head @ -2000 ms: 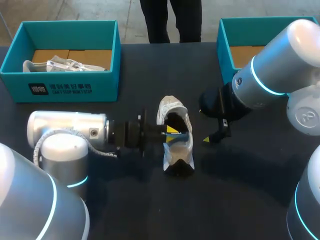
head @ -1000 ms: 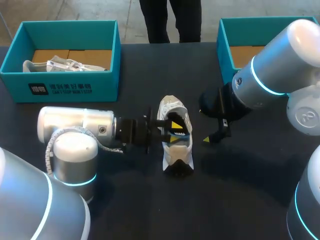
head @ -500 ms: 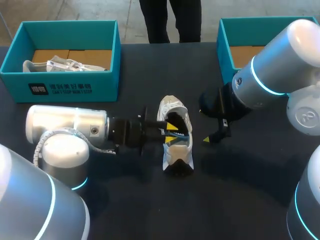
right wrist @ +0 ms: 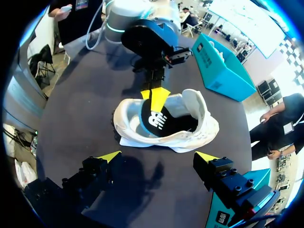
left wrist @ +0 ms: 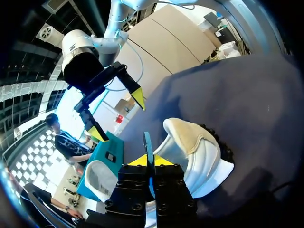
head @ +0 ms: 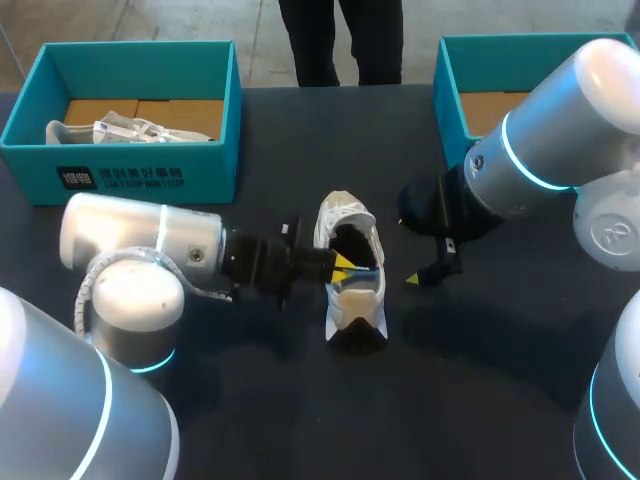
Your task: Take the shoe out of the shoebox, open the shoe tongue, remove and reinsert the insole, then place the shoe into the shoebox
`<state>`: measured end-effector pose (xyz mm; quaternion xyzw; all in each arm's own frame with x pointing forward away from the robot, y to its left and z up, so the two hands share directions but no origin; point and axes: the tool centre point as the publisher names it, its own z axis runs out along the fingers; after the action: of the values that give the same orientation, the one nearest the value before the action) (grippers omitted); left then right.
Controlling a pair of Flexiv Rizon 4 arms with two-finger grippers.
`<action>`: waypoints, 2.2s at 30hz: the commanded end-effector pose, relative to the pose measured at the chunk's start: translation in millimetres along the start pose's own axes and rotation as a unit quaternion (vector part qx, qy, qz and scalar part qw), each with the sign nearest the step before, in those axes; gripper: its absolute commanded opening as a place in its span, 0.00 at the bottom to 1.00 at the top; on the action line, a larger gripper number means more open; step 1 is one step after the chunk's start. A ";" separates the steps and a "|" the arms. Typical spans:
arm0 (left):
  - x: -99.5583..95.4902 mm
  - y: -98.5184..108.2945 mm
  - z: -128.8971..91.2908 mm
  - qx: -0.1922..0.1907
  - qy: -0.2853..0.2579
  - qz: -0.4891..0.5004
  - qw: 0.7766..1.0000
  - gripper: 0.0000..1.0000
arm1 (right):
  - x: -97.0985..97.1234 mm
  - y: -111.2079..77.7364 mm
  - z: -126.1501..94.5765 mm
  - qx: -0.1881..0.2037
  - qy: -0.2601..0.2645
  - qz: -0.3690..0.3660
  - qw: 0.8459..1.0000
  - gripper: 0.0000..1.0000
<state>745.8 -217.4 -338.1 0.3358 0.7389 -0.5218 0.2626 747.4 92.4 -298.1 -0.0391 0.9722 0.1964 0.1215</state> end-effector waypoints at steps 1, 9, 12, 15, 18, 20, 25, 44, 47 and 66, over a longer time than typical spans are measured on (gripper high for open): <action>-4.0 5.4 4.7 -0.002 0.009 0.000 1.000 0.00 | 1.3 -0.4 0.1 0.000 -0.001 0.000 1.000 1.00; -4.1 -6.0 2.7 0.008 -0.006 0.011 1.000 0.00 | 1.3 -0.4 0.1 0.000 -0.001 0.000 1.000 1.00; -4.3 -3.5 -0.4 -0.001 -0.003 0.005 1.000 0.00 | 1.3 -0.4 0.1 0.000 -0.001 0.000 1.000 1.00; 0.2 0.7 1.1 -0.004 0.007 -0.005 1.000 0.00 | 1.3 -0.4 0.1 0.000 -0.001 0.000 1.000 1.00; 1.1 -0.5 1.9 -0.005 0.010 -0.004 1.000 0.36 | 1.3 -0.4 0.1 0.000 -0.001 0.000 1.000 1.00; 0.6 -1.7 1.3 -0.006 0.012 -0.003 1.000 0.53 | 1.3 -0.4 0.1 0.000 -0.001 0.000 1.000 1.00; -5.5 -4.1 -1.8 -0.007 0.014 0.001 1.000 0.45 | 1.3 -0.4 0.1 0.000 -0.001 0.000 1.000 1.00; -11.5 -29.9 -28.1 -0.002 0.019 0.014 1.000 0.64 | 1.3 -0.4 0.1 0.000 -0.001 0.000 1.000 1.00; -13.8 -32.4 -34.0 -0.003 0.017 0.014 1.000 0.65 | 1.3 -0.4 0.1 0.000 -0.001 0.000 1.000 1.00; -31.5 -43.0 -48.7 0.015 0.101 0.043 0.994 0.00 | 1.3 -0.4 0.1 0.000 -0.001 0.000 1.000 1.00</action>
<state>722.6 -189.4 -282.7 0.4042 0.7355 -0.4952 0.2244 747.4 92.4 -298.1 -0.0391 0.9722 0.1964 0.1215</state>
